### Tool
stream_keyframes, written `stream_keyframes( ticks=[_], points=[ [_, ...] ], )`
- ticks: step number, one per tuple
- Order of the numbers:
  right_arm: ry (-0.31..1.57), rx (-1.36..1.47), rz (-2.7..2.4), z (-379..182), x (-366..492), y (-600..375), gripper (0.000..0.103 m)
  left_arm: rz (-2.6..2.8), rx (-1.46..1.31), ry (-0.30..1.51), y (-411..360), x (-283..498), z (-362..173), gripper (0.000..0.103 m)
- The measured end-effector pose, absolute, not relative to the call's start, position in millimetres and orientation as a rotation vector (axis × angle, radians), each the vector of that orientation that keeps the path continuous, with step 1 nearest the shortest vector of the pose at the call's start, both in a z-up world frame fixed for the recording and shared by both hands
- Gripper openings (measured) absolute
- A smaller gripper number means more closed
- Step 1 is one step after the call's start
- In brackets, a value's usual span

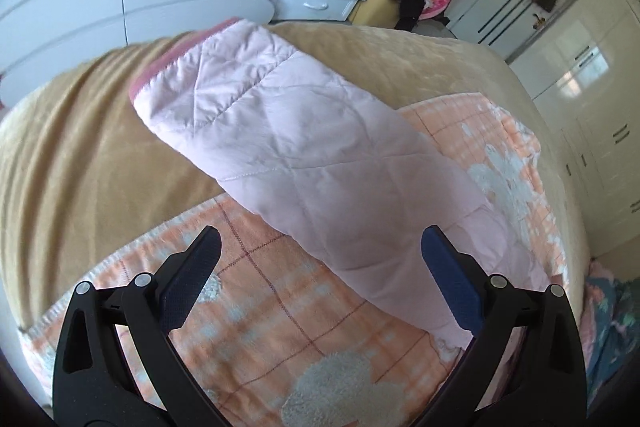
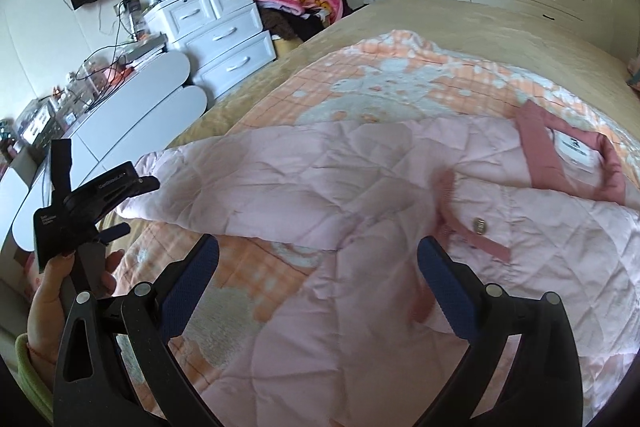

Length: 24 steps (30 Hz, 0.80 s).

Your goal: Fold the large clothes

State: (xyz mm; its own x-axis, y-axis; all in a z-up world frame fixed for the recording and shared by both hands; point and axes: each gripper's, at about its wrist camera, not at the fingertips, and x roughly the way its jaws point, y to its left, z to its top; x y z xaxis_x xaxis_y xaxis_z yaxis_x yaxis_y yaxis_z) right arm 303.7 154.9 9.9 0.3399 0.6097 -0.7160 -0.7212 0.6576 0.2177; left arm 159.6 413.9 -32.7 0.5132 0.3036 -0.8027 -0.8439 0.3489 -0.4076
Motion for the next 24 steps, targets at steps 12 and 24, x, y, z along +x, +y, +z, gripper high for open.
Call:
stream_keyframes(
  ticks=[12, 24],
  points=[
    [0.874, -0.196, 0.865, 6, 299, 165, 0.099, 0.812, -1.035, 0.662, 444, 159, -56, 0.094],
    [0.861, -0.18, 0.766, 8, 317, 104, 0.099, 0.764, -1.118, 0.564, 467, 158, -76, 0.071]
  ],
)
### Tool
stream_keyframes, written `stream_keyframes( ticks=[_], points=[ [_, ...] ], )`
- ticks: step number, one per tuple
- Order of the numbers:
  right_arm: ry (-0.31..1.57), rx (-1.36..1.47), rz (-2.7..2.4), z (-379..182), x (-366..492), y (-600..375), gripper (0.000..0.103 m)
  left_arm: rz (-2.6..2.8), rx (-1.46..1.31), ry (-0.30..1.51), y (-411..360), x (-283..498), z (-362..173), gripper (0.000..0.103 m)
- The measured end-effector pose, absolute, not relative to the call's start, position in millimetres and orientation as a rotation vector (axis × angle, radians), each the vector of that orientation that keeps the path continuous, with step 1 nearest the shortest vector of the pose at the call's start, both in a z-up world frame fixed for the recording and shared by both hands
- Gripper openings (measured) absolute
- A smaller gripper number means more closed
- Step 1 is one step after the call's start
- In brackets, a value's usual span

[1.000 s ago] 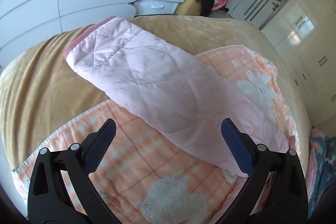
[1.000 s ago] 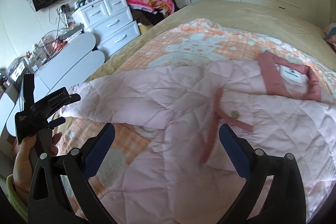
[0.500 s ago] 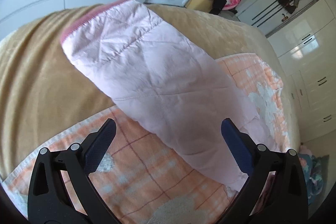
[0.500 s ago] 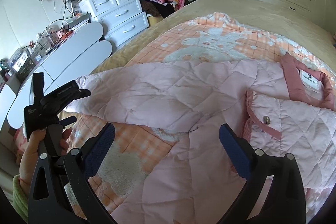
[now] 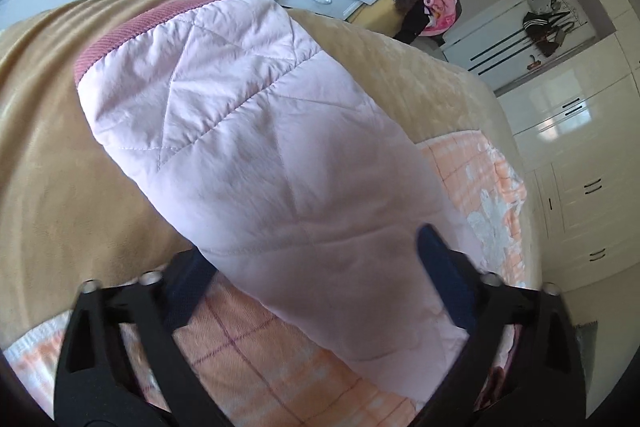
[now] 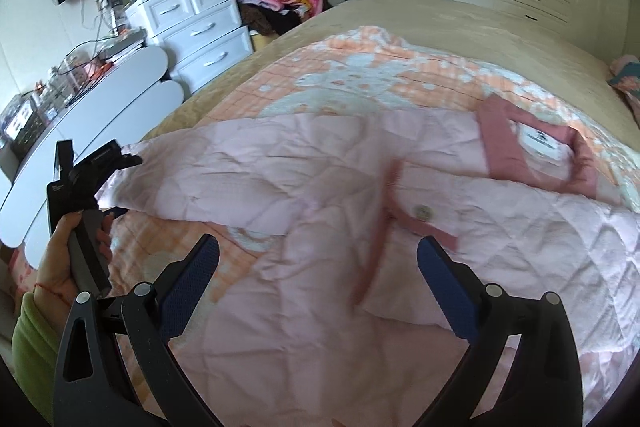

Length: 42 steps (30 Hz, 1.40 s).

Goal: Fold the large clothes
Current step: 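Grasp the sleeve cuff with the left tool and lift it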

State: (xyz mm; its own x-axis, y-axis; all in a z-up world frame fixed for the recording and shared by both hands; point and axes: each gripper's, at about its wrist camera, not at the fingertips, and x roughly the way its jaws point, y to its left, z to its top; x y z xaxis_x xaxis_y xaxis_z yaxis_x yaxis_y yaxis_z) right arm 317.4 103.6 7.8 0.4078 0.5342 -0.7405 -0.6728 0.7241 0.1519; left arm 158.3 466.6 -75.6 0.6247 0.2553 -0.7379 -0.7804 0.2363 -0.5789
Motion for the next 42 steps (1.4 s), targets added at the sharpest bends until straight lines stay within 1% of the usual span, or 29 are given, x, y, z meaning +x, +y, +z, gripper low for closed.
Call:
stream_keyframes(
  ticks=[1, 3, 4, 6, 9, 15, 25, 31, 42],
  points=[
    [0.863, -0.178, 0.761, 7, 319, 100, 0.099, 0.773, -1.119, 0.551, 468, 156, -76, 0.063],
    [0.867, -0.175, 0.752, 5, 321, 90, 0.099, 0.771, -1.127, 0.532, 469, 153, -75, 0.032],
    [0.868, -0.176, 0.745, 4, 321, 86, 0.099, 0.772, -1.125, 0.512, 469, 149, -72, 0.025],
    [0.867, -0.178, 0.734, 4, 322, 79, 0.099, 0.756, -1.116, 0.471, 467, 145, -63, 0.018],
    [0.861, -0.169, 0.715, 5, 325, 66, 0.099, 0.73, -1.045, 0.423, 456, 146, -37, 0.015],
    [0.854, -0.146, 0.684, 8, 325, 35, 0.099, 0.655, -0.988, 0.363, 430, 152, 1, 0.014],
    [0.829, -0.127, 0.594, 16, 315, -31, 0.099, 0.474, -0.86, 0.277, 362, 168, 67, 0.013],
    [0.809, -0.106, 0.538, 21, 311, -77, 0.099, 0.402, -0.809, 0.248, 328, 174, 88, 0.013],
    [0.799, -0.057, 0.465, 17, 314, -128, 0.099, 0.265, -0.667, 0.238, 257, 195, 119, 0.013]
  ],
)
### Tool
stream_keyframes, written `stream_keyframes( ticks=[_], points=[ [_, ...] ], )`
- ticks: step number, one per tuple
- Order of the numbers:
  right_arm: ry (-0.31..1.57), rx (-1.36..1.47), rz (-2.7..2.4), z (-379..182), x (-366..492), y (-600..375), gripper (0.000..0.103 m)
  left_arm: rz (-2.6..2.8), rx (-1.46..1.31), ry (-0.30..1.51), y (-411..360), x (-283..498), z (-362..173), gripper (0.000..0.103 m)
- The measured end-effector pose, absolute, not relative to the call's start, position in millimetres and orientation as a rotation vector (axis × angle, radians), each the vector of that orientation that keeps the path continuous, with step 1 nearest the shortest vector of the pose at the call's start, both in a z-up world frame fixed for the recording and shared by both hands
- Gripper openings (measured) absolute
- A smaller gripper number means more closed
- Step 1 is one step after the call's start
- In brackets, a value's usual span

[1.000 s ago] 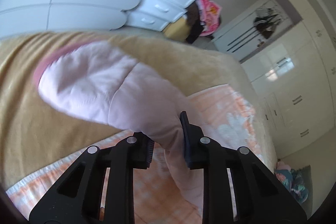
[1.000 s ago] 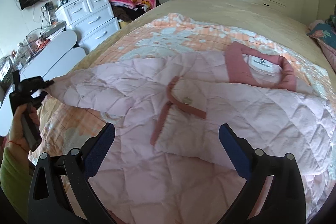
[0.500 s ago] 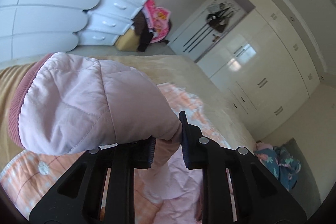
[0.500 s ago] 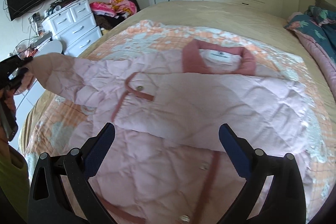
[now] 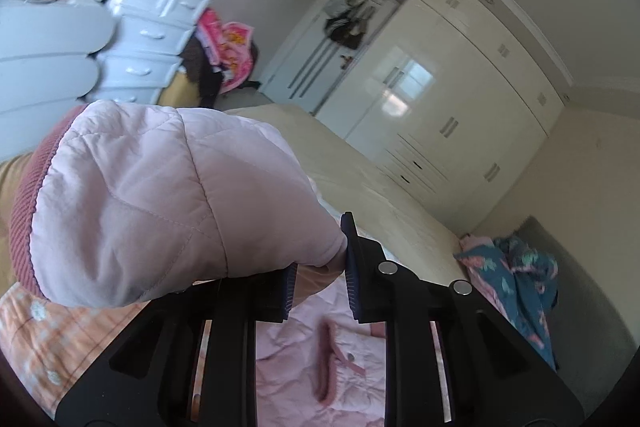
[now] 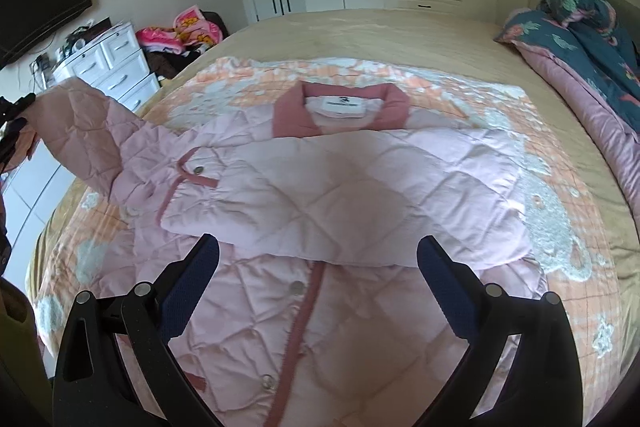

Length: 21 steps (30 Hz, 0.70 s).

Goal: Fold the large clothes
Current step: 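Grasp the sleeve cuff with the left tool and lift it, then fold the held sleeve across the jacket front and release it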

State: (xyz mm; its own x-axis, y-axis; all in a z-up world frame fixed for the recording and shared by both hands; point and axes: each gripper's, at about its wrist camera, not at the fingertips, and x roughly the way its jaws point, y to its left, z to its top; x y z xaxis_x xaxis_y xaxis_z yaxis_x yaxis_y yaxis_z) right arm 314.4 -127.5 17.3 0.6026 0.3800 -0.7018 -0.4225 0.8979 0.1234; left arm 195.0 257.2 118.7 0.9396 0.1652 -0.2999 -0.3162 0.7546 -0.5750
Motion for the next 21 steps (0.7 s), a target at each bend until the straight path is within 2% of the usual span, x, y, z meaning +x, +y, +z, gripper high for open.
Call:
stream_keyframes(
  ticks=[13, 21],
  points=[
    [0.815, 0.039, 0.368, -8, 330, -182, 0.099, 0.07, -0.48, 0.264, 184, 229, 126, 0.013],
    [0.806, 0.134, 0.302, -6, 339, -220, 0.099, -0.066, -0.293, 0.338, 127, 255, 112, 0.013]
  ],
)
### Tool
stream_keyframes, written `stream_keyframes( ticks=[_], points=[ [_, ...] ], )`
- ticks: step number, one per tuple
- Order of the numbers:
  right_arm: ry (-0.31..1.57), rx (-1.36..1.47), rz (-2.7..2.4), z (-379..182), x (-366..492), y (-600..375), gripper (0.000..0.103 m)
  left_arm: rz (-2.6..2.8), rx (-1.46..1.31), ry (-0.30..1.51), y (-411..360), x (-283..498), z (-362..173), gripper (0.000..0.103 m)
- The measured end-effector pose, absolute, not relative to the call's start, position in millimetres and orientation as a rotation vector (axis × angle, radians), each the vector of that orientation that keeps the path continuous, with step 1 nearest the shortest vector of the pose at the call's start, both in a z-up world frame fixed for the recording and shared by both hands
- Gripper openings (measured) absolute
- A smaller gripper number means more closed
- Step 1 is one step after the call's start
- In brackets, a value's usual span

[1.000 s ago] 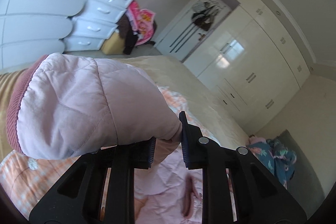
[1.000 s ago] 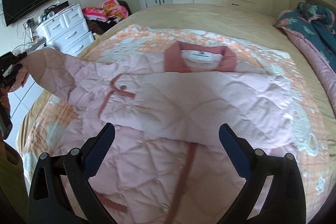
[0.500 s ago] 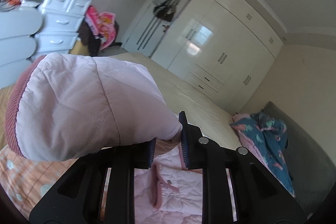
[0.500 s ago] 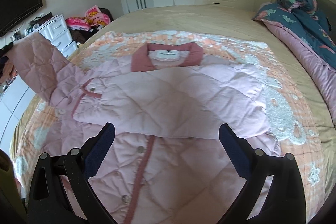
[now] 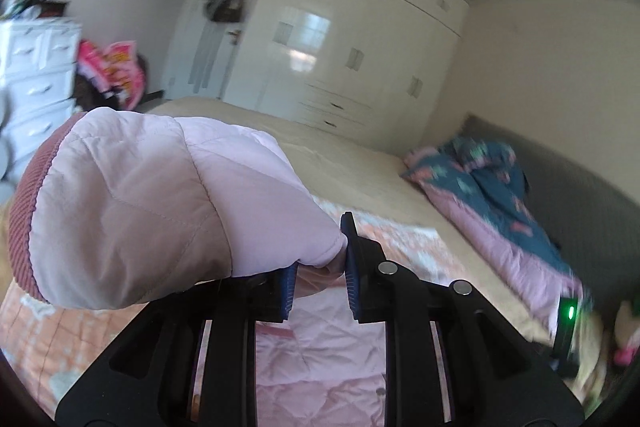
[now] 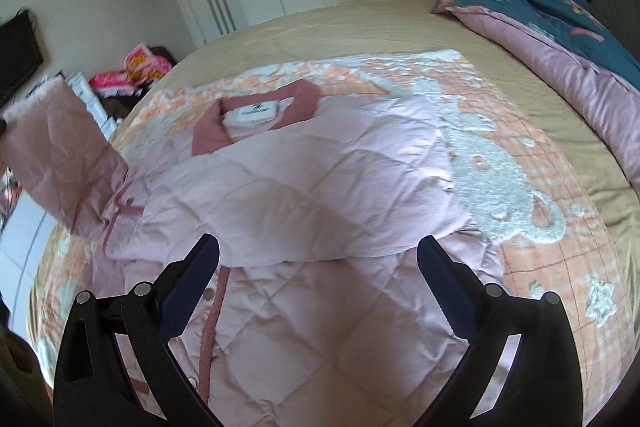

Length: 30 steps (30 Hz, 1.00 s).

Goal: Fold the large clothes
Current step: 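Fold the held sleeve across the jacket front and release it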

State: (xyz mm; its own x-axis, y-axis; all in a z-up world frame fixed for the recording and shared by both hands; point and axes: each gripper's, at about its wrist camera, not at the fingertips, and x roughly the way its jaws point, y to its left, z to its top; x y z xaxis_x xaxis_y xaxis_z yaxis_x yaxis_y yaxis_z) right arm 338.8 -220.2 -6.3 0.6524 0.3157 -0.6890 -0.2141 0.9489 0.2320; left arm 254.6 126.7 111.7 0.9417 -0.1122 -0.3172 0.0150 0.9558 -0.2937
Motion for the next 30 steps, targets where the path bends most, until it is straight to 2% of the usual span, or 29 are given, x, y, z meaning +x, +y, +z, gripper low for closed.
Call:
stream_keyframes(
  ticks=[8, 16, 23, 30],
  points=[
    [0.791, 0.196, 0.277, -1, 342, -243, 0.099, -0.211, -0.008, 0.468, 41, 281, 70, 0.013],
    [0.793, 0.269, 0.231, -1, 346, -272, 0.099, -0.344, 0.272, 0.62, -43, 289, -2, 0.013],
    [0.792, 0.323, 0.202, -1, 347, -291, 0.099, -0.401, 0.326, 0.73, -60, 299, -35, 0.014],
    [0.787, 0.366, 0.182, -1, 347, -306, 0.099, -0.453, 0.219, 0.813, -48, 303, -47, 0.017]
  ],
)
